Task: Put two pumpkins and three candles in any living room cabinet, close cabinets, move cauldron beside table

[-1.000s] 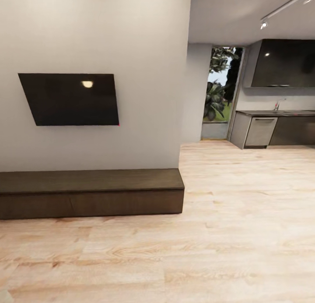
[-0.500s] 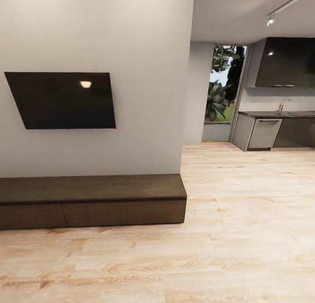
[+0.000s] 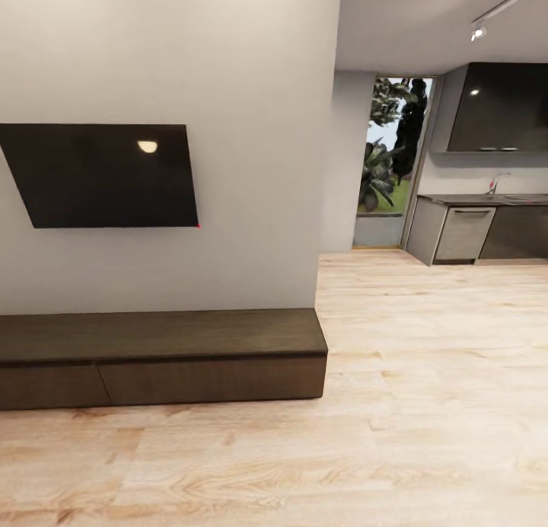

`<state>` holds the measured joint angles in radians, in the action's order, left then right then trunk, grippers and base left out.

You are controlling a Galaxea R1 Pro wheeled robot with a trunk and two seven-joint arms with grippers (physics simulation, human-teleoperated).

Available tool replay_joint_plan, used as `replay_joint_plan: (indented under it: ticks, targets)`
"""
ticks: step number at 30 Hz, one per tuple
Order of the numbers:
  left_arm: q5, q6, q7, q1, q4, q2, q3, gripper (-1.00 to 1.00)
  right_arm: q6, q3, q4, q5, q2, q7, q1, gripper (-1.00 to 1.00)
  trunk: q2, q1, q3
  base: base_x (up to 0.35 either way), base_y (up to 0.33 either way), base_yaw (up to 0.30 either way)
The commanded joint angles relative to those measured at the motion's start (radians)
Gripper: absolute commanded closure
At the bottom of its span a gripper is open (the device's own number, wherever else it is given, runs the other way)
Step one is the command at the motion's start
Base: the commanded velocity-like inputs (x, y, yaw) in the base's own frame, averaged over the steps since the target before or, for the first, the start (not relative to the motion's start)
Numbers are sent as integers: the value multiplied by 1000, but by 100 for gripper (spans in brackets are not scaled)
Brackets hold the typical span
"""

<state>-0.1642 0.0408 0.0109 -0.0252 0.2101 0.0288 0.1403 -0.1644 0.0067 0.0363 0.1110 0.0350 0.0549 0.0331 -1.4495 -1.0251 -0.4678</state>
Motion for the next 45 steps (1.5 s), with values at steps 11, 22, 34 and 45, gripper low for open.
replay_joint_plan:
  ticks: [11, 22, 34, 45]
  targets:
    - [-35, 53, -37, -2, -63, 33, 7, -100, -15, -5, 61, 10, 2, -44, 8, -100, -1, 0, -1, 0, 0, 0]
    - [-33, 53, -40, -2, -89, 34, 7, -100, -16, -5, 136, 10, 2, -45, 8, -100, -1, 0, -1, 0, 0, 0]
    - [330, 47, -100, -2, -2, -8, -67, -100, -17, -4, 136, 9, 2, -46, 8, -100, -1, 0, -1, 0, 0, 0]
    - [365, 40, -158, -2, 108, -13, -63, -100, -18, -4, 136, 9, 2, -46, 8, -100, -1, 0, -1, 25, 0, 0]
